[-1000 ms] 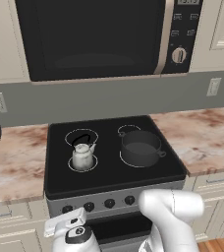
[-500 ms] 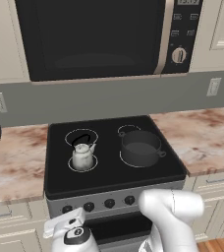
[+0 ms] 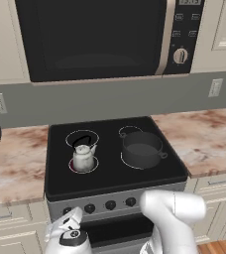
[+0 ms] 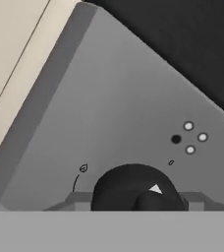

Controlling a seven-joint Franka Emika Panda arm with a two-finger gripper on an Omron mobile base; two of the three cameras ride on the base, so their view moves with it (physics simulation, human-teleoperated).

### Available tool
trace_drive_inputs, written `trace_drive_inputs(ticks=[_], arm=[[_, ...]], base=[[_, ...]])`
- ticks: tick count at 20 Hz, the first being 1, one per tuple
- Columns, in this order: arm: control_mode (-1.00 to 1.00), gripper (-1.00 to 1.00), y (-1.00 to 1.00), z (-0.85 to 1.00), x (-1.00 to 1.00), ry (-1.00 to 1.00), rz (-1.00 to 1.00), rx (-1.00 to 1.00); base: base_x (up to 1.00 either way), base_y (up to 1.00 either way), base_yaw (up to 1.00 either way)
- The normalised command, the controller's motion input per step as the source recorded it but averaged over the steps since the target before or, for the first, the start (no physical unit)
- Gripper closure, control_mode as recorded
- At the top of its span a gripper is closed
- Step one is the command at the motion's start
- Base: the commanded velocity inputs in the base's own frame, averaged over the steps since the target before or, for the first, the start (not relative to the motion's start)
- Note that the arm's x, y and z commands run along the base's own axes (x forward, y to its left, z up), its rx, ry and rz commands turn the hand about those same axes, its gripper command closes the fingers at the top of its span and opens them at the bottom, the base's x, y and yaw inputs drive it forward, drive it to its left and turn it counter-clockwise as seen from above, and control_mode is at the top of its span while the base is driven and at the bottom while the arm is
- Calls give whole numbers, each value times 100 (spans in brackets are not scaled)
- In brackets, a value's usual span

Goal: Pick the kettle from the counter and place it on a stove burner. Then turn the burner on.

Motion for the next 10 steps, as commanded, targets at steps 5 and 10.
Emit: trace_drive_inputs(ticks=[5,10], arm=[[-100,100,6,-55,0,25,29,-21],[-100,100,5,-59,0,28,29,-20]], base=[[0,0,0],[0,0,0]])
